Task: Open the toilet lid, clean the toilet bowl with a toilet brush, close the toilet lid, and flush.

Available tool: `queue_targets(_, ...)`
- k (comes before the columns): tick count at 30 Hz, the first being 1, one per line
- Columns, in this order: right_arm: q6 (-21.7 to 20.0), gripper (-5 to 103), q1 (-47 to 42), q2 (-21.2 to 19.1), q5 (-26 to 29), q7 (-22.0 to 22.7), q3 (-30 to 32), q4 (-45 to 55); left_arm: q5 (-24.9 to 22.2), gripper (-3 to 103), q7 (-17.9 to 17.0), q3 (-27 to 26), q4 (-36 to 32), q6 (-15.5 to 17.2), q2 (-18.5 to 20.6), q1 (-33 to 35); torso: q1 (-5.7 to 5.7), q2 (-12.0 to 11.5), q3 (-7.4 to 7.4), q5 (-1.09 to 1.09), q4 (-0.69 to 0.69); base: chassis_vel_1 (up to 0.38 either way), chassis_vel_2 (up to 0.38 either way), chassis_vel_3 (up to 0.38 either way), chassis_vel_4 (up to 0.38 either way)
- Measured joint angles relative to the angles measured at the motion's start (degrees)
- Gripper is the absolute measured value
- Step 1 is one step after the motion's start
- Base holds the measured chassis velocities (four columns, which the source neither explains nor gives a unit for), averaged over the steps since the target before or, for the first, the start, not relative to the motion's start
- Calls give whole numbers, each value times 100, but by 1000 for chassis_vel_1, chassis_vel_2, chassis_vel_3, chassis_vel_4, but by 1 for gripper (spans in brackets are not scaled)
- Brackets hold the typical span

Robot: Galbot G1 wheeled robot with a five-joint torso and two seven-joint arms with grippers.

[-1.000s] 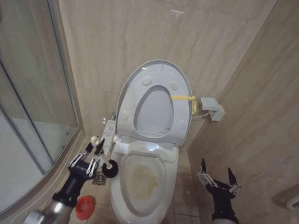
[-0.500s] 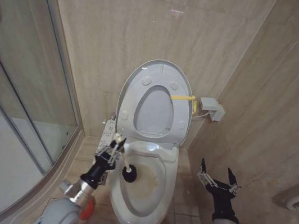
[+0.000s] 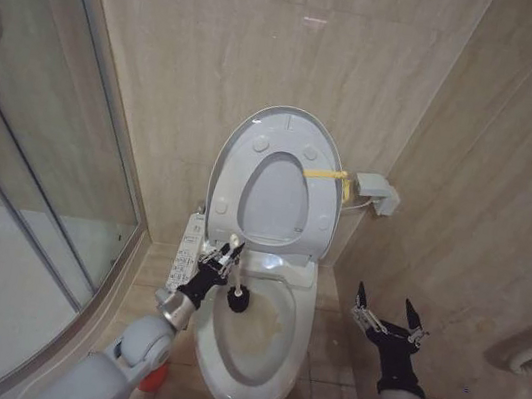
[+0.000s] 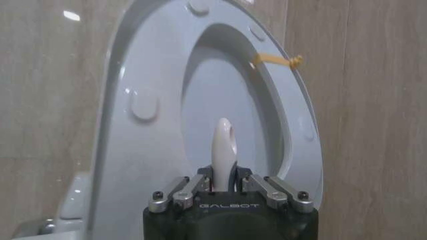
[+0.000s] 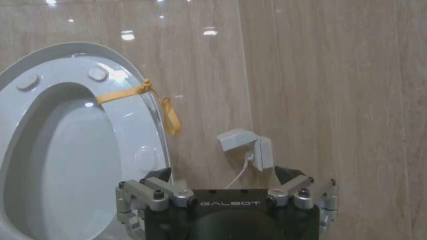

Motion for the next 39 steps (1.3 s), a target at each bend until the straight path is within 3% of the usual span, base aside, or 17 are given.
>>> queue_targets(13, 0, 100, 0, 0, 0, 0, 0, 0, 542, 22, 0, 884, 929, 16, -421, -528, 0, 0, 0, 1, -1, 0, 0, 0, 0)
queue_targets(19, 0, 100, 0, 0, 0, 0, 0, 0, 717, 22, -2, 1231, 1575, -182, -523, -785, 0, 1, 0, 1, -2, 0, 0, 0, 0)
queue_targets(28, 0, 100, 0, 0, 0, 0, 0, 0, 777, 22, 78, 1371, 2208, -389, -707, -855, -1, 1, -1, 0, -1, 0, 0, 0, 0)
queue_targets(39, 0, 100, 0, 0, 0, 0, 0, 0, 828, 22, 130, 1360, 2505, -389, -807, -755, -1, 1, -1, 0, -1, 0, 0, 0, 0)
